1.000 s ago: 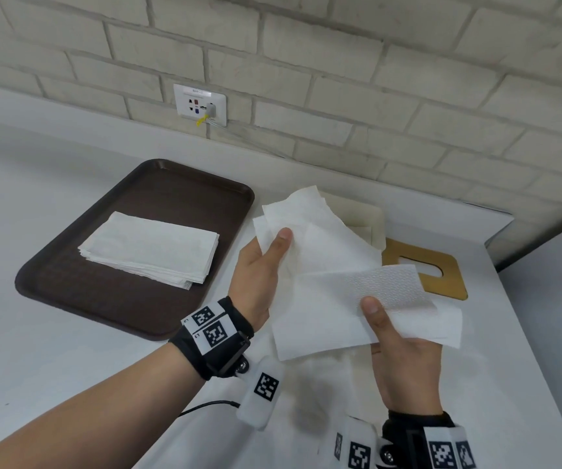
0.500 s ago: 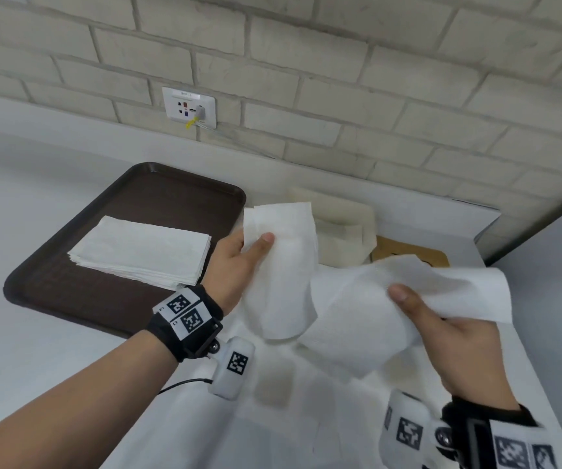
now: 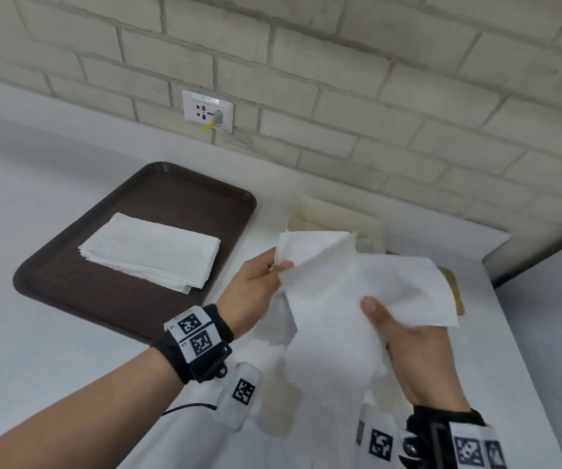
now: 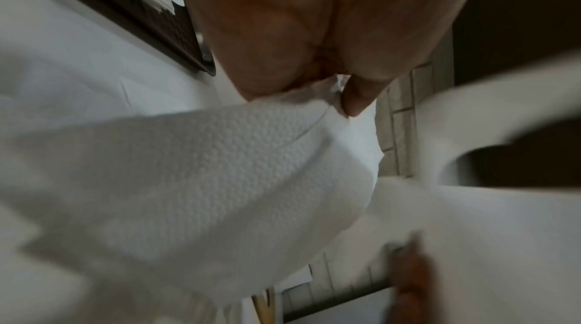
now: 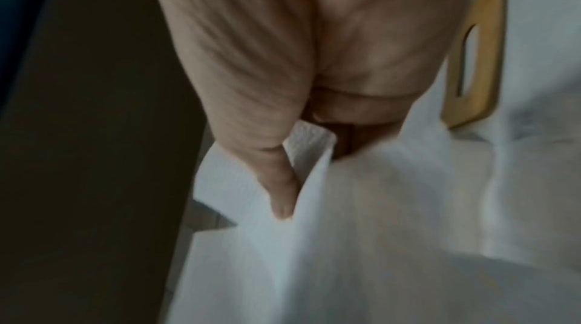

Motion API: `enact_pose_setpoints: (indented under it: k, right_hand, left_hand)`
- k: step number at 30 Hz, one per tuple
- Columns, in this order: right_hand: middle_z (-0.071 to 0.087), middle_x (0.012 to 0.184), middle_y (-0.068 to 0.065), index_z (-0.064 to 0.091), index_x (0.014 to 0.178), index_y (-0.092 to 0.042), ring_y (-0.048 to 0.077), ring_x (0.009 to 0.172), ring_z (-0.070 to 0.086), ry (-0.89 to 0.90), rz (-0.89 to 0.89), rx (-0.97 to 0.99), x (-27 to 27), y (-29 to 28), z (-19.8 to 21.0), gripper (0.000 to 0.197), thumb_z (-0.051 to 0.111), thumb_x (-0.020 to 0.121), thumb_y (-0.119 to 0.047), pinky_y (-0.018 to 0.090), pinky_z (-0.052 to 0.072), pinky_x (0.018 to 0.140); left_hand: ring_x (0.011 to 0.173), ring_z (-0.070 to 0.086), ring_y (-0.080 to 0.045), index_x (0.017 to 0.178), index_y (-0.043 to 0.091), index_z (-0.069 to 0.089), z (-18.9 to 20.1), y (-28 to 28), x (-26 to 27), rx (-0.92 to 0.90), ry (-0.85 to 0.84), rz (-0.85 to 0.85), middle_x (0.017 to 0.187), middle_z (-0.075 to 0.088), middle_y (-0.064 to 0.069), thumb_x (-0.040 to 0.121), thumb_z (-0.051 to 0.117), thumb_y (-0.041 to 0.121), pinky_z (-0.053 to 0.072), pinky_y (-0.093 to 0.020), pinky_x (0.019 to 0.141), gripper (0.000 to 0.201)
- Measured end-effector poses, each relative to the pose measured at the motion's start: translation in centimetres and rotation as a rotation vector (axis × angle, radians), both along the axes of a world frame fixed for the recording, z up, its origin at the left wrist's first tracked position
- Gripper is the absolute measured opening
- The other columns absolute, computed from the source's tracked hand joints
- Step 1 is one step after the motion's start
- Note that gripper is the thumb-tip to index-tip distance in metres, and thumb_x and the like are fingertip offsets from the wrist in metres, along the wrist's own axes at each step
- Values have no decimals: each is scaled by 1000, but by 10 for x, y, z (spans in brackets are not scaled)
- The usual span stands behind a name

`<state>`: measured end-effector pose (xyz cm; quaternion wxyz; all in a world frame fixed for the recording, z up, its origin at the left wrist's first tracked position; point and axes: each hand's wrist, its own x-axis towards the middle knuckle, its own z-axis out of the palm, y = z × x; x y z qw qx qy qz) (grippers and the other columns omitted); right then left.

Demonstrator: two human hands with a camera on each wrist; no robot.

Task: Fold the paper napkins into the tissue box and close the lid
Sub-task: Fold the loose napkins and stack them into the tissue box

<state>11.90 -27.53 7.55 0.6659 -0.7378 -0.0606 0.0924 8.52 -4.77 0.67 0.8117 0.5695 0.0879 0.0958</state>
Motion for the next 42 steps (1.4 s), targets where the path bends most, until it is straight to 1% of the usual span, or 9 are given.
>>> enact_pose_setpoints:
  k: [7, 11, 16, 24, 28, 30, 33, 37, 42]
  right_hand:
    - [77, 105, -18, 70, 110, -33, 1, 98, 72, 37, -136, 8, -7, 8, -18, 32, 82, 82, -22, 42, 55, 99]
    - [76, 113, -13, 68, 120, -32, 8, 107, 72, 44, -187, 78, -9, 9, -18, 41, 82, 81, -25, 50, 54, 101]
    - [76, 105, -21, 69, 111, -33, -2, 97, 71, 2, -234, 71, -9, 15, -22, 32, 81, 86, -19, 36, 56, 96]
    - [77, 109, -15, 69, 111, -34, 7, 101, 73, 76, -272, 158, -12, 12, -29, 34, 81, 85, -16, 43, 57, 94]
    - [76, 108, -20, 68, 114, -32, 0, 102, 71, -2, -329, 153, -12, -11, -10, 34, 79, 86, -17, 31, 54, 93]
    - [76, 102, -23, 70, 110, -33, -8, 95, 70, -99, -267, 2, -15, -23, 10, 35, 84, 81, -20, 27, 52, 92]
    - [79, 105, -8, 75, 107, -23, 8, 100, 74, -151, -33, -35, -22, -33, 31, 46, 90, 65, -32, 37, 55, 88]
    - [79, 106, 8, 83, 99, -22, 24, 107, 73, 45, 319, 201, -18, -16, 16, 58, 98, 52, -53, 38, 59, 87]
    - [79, 107, 3, 78, 108, -17, 21, 103, 75, 146, 426, -226, -3, -2, -13, 19, 79, 89, -20, 53, 54, 101]
  left_hand:
    - [104, 72, -33, 115, 14, 76, 3, -10, 2, -62, -14, 32, 117, 75, -19, 99, 63, 21, 55, -44, 90, 21]
    - [104, 74, -26, 105, 20, 80, 12, -15, 2, -177, 0, 25, 115, 77, -12, 110, 46, 17, 55, -42, 93, 35]
    - [123, 68, -27, 135, 13, 64, 14, -24, 0, -281, 23, 19, 132, 72, -9, 111, 42, 34, 50, -46, 107, 38]
    - [113, 72, -33, 114, 25, 74, -3, -26, 4, -82, -7, 86, 121, 76, -9, 97, 61, 31, 52, -59, 104, 23]
    - [111, 72, -31, 119, 17, 72, 1, -10, 12, -60, 0, 188, 120, 76, -11, 96, 61, 30, 54, -55, 104, 29]
    - [111, 72, -32, 123, 14, 70, -1, 2, 14, -2, 18, 196, 119, 76, -11, 99, 60, 28, 55, -53, 102, 29]
    - [106, 74, -29, 122, 17, 70, -8, 11, 18, 94, 59, 135, 115, 78, -6, 100, 59, 28, 58, -46, 93, 28]
    - [66, 69, -15, 111, 11, 71, -19, -4, 14, 183, 125, -9, 86, 77, 2, 105, 58, 21, 52, -23, 56, 17]
    - [95, 75, -30, 110, 14, 74, -19, -14, 8, 116, 143, -114, 107, 79, -7, 104, 60, 22, 60, -37, 80, 17]
